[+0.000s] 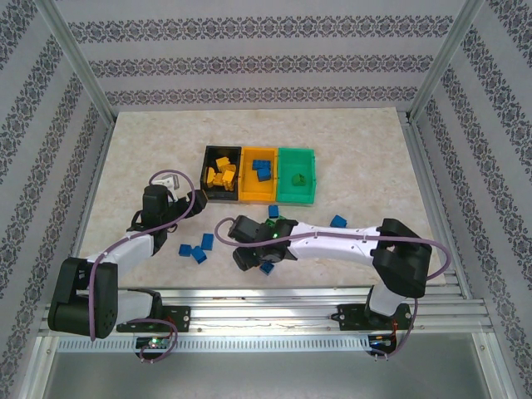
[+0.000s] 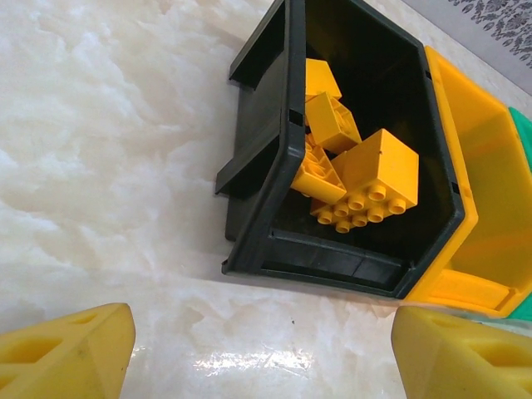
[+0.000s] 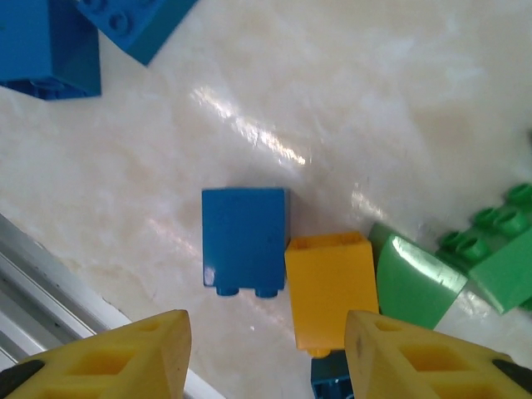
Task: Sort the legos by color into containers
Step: Move the lego to the bottom-center of the table.
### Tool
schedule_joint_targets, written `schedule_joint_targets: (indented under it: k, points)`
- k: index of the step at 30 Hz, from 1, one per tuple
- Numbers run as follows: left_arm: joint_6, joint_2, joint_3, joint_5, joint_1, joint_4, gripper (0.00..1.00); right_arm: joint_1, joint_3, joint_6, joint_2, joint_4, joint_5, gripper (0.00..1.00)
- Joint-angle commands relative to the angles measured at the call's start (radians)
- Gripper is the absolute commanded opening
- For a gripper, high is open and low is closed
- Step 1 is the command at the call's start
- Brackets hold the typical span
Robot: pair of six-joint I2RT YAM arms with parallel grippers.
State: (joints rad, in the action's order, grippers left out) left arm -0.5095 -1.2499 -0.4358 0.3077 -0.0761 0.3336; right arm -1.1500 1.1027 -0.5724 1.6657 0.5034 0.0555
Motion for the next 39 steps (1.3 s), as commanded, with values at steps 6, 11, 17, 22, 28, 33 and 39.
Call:
schedule_joint_targets:
  k: [6,11,17,22,28,33,39]
  points:
    - [-0.003,-0.003,0.012,0.033,0.015,0.074,0.81,-0.015,-0.065,-0.129,-0.002,0.016,0.047,0.52]
    - [-0.004,-0.007,0.013,0.03,0.015,0.075,0.81,-0.01,-0.051,-0.126,0.034,0.003,0.042,0.52]
    - [-0.006,-0.008,0.013,0.036,0.015,0.076,0.81,-0.003,-0.034,-0.121,0.082,0.004,0.055,0.52]
    - [-0.006,-0.013,0.013,0.035,0.015,0.081,0.81,0.012,0.008,-0.1,0.117,-0.014,0.074,0.53]
    - [-0.005,-0.018,0.011,0.041,0.015,0.08,0.82,0.019,0.066,-0.049,0.181,0.023,0.063,0.54]
    - [-0.008,-0.026,0.008,0.048,0.015,0.087,0.82,0.053,0.059,-0.04,0.16,-0.02,0.066,0.55]
    - [-0.004,-0.036,0.005,0.048,0.015,0.086,0.82,0.113,0.074,-0.006,0.163,-0.049,0.023,0.55]
